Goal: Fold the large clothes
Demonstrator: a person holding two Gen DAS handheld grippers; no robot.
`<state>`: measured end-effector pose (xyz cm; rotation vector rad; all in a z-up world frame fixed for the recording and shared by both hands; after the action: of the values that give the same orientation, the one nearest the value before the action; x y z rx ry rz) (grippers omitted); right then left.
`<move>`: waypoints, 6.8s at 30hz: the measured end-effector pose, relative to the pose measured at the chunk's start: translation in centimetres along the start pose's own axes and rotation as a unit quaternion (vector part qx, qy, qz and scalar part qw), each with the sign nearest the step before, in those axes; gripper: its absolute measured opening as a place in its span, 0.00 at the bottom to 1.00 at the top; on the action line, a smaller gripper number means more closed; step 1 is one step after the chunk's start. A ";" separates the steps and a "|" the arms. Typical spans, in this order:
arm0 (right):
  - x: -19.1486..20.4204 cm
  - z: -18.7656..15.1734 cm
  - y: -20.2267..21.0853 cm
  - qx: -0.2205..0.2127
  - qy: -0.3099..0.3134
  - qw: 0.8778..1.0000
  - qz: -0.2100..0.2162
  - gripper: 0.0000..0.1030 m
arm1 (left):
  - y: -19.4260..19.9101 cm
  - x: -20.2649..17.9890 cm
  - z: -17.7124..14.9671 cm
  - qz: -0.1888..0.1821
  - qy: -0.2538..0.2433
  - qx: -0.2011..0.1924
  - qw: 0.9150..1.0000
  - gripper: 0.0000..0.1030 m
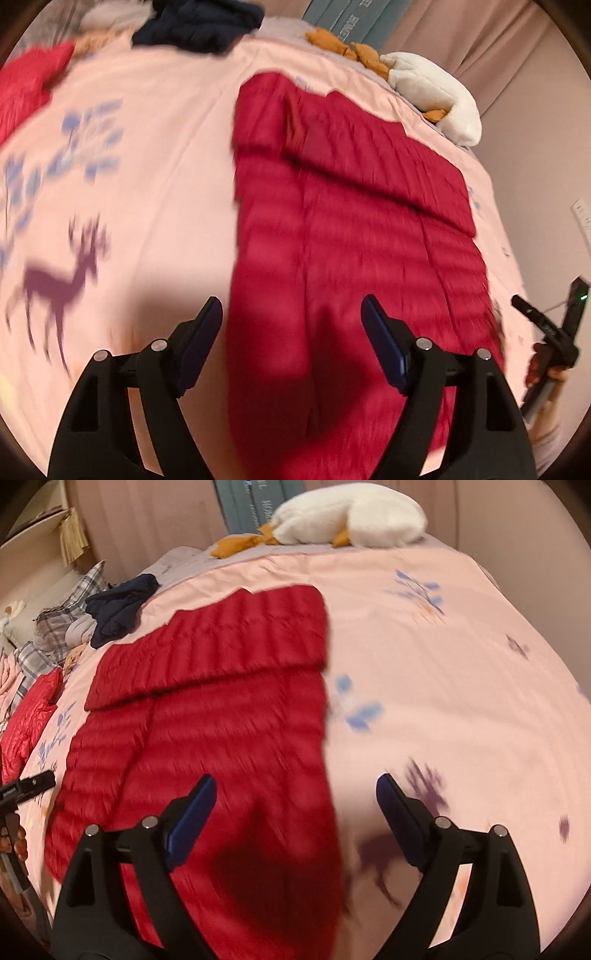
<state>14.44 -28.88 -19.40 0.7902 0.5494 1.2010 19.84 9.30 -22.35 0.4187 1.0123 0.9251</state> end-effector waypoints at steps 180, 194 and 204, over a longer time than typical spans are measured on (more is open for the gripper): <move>4.4 1.8 14.6 -0.150 -0.010 0.969 0.195 0.11 | 6.0 -11.7 6.2 0.022 -0.178 -0.114 0.977 0.18; 4.4 2.1 14.2 -0.150 -0.011 0.969 0.194 0.11 | 5.7 -11.6 6.6 0.026 -0.178 -0.113 0.977 0.18; 4.6 3.5 12.9 -0.153 -0.013 0.971 0.183 0.11 | 4.6 -10.9 8.1 0.035 -0.170 -0.115 0.978 0.18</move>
<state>10.58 -23.36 -7.04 0.6567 0.1902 1.5677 22.42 3.87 -9.32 0.4026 0.5744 0.9808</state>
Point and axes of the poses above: each gripper's, at about its wrist camera, not at the fingertips, and y roughly against the way its jaws point, x to its left, z to its top, the point moved 9 cm from there along -y, roughly the way its jaws point, and after that the axes turned 10 degrees about -z, right-handed, at the moved point
